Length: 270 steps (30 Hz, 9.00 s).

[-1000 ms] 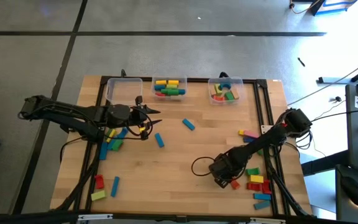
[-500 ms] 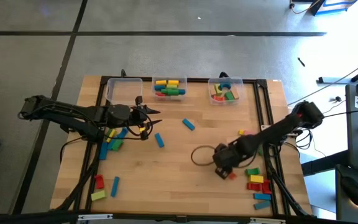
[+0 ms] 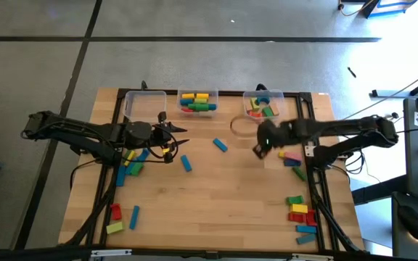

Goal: Sort blocks by size
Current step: Put the orange arch block into the right transparent bin, then put the green arch block into the right transparent bin, then put the yellow arch block into the right transparent bin

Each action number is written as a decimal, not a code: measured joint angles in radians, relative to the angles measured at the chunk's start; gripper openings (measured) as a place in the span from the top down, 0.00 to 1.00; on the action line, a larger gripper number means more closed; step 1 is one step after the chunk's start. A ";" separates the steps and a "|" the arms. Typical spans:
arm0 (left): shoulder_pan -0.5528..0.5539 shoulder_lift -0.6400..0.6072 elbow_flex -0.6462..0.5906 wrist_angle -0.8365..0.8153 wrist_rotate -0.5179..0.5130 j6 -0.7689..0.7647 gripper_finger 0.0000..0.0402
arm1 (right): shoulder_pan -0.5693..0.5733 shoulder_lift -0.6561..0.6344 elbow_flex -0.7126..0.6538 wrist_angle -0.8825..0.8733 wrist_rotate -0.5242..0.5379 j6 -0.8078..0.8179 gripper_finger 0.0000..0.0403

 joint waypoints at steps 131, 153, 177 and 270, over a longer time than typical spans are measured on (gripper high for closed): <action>0.000 0.001 0.000 -0.011 0.000 -0.016 0.60 | 0.720 0.170 -0.336 0.267 -0.620 1.208 0.80; 0.000 0.001 0.000 -0.006 0.000 -0.016 0.60 | 0.687 0.150 -0.200 0.156 -0.430 0.962 0.91; 0.000 0.001 0.000 -0.008 0.000 -0.016 0.60 | 0.388 0.150 -0.144 0.186 -0.071 0.274 0.89; 0.000 0.001 0.000 -0.001 0.000 -0.009 0.60 | -0.685 0.305 -0.074 0.559 -0.021 -0.496 0.56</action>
